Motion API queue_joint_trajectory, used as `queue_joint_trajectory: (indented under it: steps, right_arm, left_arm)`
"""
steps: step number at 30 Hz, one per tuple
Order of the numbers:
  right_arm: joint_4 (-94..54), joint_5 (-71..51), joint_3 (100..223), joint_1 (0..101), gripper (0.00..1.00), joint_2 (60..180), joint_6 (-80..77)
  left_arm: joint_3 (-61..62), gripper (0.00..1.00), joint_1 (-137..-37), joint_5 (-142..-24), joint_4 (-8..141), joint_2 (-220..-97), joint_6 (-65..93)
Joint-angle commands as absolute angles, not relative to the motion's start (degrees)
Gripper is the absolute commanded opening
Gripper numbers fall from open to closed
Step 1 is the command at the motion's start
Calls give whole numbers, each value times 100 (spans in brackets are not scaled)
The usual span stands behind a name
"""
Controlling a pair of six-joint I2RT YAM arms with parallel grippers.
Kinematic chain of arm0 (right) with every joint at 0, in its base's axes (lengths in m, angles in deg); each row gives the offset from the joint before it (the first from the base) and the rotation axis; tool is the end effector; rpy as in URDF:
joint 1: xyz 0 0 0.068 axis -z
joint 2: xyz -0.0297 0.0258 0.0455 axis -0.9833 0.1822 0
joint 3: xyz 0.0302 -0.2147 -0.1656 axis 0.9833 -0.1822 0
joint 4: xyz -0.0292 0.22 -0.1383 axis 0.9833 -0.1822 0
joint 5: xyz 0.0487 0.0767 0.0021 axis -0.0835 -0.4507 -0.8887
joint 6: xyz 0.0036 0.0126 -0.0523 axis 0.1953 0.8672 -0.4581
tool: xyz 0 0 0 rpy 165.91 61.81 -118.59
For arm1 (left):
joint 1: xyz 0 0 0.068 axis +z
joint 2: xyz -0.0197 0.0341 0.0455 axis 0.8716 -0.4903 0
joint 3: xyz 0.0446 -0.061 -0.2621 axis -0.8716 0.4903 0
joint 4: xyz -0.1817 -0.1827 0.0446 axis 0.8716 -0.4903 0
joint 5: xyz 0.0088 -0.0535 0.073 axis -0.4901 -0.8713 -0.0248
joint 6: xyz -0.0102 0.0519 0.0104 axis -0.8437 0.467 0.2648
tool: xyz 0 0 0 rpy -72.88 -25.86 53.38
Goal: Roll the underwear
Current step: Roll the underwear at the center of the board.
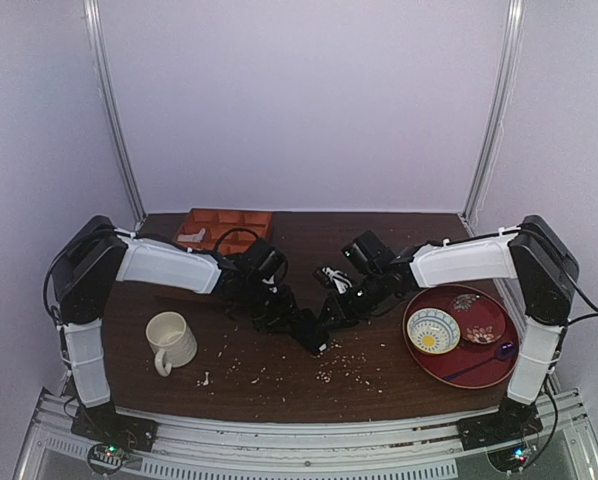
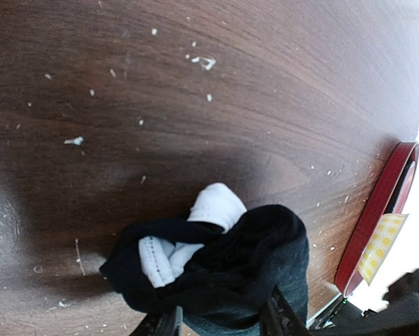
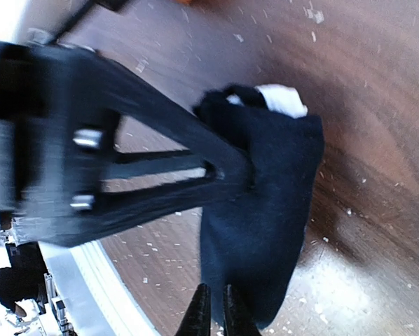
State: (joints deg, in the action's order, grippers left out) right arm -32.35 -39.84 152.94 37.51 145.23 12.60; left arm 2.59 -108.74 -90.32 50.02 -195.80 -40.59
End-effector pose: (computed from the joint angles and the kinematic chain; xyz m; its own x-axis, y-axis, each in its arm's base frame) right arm 0.2716 0.2738 0.1777 -0.8367 -0.3720 -0.4020 -0.5455 0.5001 0.6726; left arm 0.2615 -0.3058 0.1457 -0.9722 -0.2335 -0.0147 -0.1800 0.7867 -0.5905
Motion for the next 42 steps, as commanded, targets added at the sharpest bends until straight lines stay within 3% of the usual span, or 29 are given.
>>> queue_joint_trajectory:
  steps: [1, 20, 26, 39, 42]
  right_arm:
    - [-3396, -3923, 15254, 3723, 4, 14882, 1283]
    - [-3357, -3553, 15032, 3625, 3, 15419, 1134]
    - [-3291, -3537, 15007, 3608, 3, 15425, 1175]
    - [-3309, -3574, 15137, 3535, 4, 15421, 1171]
    - [-3282, -3619, 15118, 3512, 6, 15361, 1161]
  left_arm:
    - [514, 50, -10853, -8757, 4442, -19920, -4041]
    - [442, 50, -10839, -8972, 4339, -19153, -4089]
    - [812, 56, -10856, -9160, 4638, -18856, -4207]
    - [825, 60, -10933, -9237, 4966, -19059, -4449]
    - [790, 56, -10943, -9222, 4998, -19206, -4470]
